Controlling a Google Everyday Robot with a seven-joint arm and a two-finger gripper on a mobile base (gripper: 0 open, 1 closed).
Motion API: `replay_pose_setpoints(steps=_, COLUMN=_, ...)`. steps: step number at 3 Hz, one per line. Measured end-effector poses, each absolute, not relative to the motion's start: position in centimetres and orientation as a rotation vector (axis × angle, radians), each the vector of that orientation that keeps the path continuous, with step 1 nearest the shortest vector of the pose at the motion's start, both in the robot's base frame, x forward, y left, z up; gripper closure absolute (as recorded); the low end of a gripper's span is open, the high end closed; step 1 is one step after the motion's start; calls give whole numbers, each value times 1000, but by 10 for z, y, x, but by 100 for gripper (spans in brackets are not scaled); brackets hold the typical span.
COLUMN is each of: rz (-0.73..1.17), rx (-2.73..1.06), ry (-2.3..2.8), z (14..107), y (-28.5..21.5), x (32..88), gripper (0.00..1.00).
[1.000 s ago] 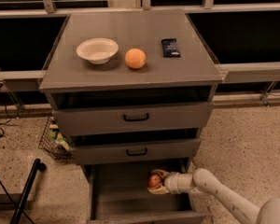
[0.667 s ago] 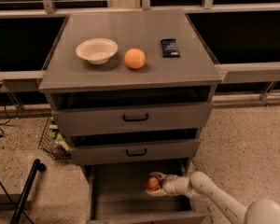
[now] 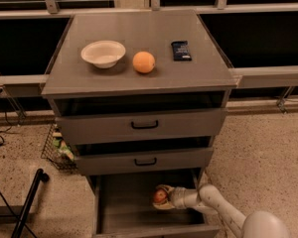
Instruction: Place apple into bottom drawer
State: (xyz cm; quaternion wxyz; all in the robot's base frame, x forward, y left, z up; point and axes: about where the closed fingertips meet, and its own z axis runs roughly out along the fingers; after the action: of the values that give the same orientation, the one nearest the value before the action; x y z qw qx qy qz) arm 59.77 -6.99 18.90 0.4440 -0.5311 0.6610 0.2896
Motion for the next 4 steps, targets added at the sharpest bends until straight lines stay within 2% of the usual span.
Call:
replay_pose_setpoints(steps=3, rz=770, rx=-1302, ry=1669, z=146, y=-64, x=608, gripper=100)
replay_pose_setpoints(steps=4, rz=774, rx=-1303, ry=1686, z=137, y=-65, x=607, gripper=97)
